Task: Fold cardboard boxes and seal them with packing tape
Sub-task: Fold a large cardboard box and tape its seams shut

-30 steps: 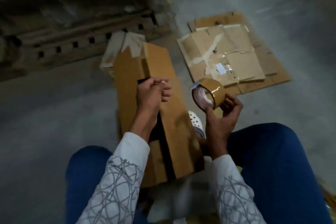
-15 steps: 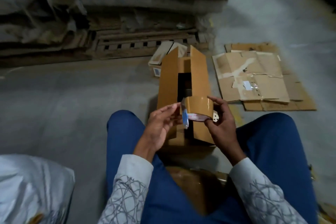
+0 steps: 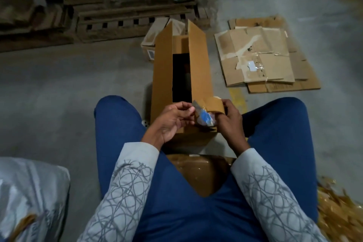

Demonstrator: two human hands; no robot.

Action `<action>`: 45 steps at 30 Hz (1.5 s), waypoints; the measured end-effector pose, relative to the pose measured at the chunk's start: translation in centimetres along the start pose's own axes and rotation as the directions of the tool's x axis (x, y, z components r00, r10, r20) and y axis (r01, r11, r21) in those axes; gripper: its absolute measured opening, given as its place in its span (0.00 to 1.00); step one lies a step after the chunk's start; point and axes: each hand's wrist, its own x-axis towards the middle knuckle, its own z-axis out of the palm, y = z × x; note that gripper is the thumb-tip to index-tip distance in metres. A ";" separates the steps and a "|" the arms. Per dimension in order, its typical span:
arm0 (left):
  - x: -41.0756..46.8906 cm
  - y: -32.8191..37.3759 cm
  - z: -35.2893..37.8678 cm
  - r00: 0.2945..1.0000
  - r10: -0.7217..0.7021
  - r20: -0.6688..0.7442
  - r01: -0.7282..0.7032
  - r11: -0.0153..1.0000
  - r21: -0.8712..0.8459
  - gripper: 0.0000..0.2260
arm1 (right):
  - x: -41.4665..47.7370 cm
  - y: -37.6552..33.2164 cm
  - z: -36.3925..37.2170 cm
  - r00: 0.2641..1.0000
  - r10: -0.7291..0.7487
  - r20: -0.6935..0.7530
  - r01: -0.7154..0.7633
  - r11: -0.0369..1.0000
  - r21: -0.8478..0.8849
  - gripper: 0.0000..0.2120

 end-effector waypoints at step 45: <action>-0.8 0.5 -0.4 0.904 0.363 -0.225 -0.269 0.894 0.358 0.03 | -0.6 -1.7 0.0 0.849 -0.527 0.051 0.527 0.850 0.011 0.11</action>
